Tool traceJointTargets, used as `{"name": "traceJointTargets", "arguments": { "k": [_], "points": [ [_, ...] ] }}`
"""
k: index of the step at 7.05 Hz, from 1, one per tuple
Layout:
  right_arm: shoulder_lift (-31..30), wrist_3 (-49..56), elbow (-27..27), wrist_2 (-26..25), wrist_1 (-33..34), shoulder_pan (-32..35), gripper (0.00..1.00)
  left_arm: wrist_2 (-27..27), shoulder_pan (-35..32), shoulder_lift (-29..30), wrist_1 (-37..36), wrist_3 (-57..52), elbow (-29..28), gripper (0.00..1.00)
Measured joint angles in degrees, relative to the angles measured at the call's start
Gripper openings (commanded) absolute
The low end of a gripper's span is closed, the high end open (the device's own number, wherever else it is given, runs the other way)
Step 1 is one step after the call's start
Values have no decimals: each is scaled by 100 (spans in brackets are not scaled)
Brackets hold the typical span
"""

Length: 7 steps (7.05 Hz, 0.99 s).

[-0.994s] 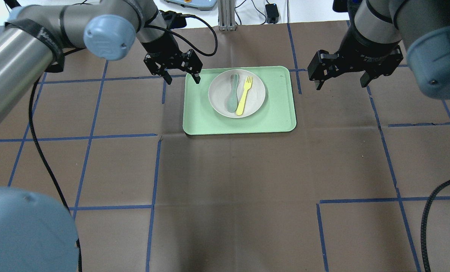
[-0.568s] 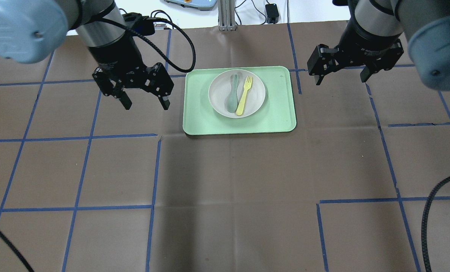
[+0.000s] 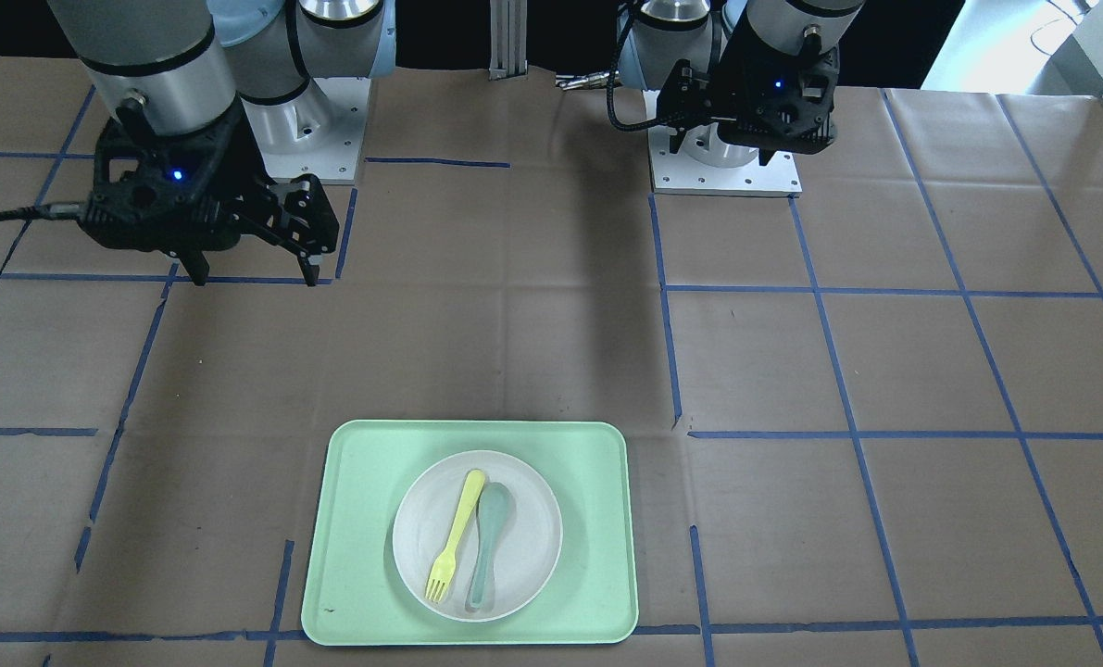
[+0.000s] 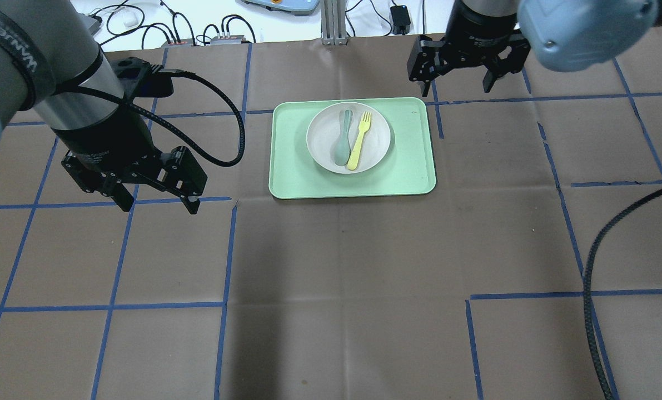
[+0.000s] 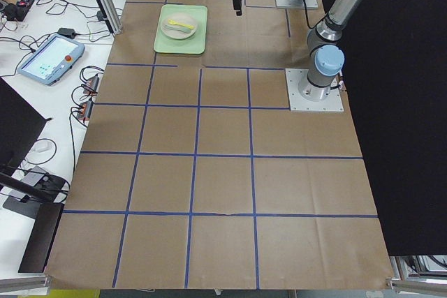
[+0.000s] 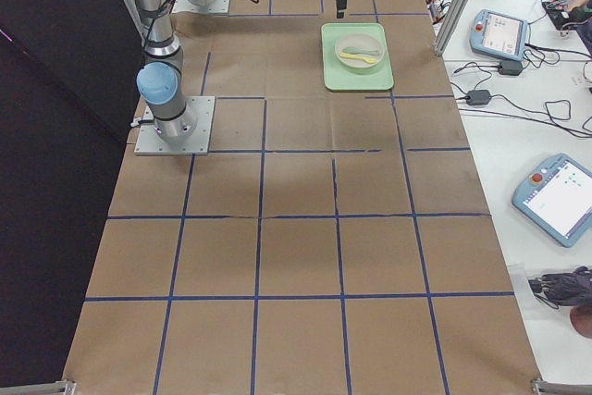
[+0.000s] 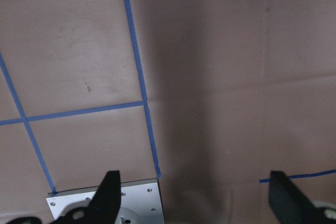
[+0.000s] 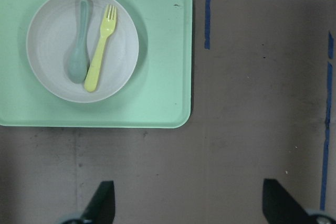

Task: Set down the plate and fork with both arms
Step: 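Lift the left gripper away while the right gripper moves over the plate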

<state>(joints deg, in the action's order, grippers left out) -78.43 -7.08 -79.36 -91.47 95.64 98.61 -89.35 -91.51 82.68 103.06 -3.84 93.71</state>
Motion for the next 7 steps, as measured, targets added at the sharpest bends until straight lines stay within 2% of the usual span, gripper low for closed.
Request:
{"name": "traceJointTargets", "arguments": {
  "k": [3, 7],
  "points": [
    [979, -636, 625, 44, 187, 406, 100, -11, 18, 107, -814, 16, 113, 99],
    [1804, -1192, 684, 57, 897, 574, 99, -4, 19, 92, -901, 21, 152, 99]
  ]
}}
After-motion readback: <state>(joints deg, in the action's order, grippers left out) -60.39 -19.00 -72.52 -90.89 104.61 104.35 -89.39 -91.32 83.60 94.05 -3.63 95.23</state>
